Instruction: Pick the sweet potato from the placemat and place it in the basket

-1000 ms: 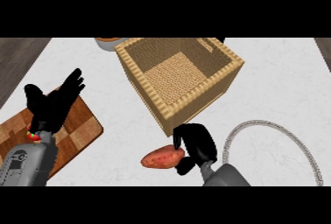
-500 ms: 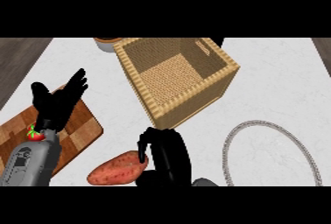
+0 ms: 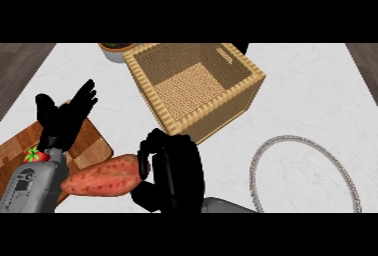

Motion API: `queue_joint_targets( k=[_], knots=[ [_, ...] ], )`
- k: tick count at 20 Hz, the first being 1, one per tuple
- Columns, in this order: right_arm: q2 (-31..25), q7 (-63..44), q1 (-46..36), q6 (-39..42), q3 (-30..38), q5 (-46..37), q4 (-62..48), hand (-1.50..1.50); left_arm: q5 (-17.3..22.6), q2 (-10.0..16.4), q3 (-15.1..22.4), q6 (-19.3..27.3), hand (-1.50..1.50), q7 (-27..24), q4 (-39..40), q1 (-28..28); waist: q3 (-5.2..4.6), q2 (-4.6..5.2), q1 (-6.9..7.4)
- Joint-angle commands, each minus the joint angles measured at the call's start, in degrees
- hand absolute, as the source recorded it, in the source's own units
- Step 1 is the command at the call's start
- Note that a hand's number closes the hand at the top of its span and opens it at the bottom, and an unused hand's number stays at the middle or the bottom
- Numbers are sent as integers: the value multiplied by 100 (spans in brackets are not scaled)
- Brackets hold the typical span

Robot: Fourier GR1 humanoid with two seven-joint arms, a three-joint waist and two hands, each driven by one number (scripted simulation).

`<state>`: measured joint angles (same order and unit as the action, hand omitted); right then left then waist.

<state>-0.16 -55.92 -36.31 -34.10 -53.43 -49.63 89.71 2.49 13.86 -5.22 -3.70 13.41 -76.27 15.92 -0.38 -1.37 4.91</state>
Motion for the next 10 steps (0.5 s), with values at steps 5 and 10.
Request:
queue_joint_targets(
  k=[5,10],
  knots=[
    [14,-1688,-1734,193,551,-311,-321,150,19,22,-38,3,0,38,27,148,-8,30,38],
    [13,-2213,-2725,376,981,-394,-865,150,4,36,-56,5,0,17,131,264,-7,74,45]
  ],
)
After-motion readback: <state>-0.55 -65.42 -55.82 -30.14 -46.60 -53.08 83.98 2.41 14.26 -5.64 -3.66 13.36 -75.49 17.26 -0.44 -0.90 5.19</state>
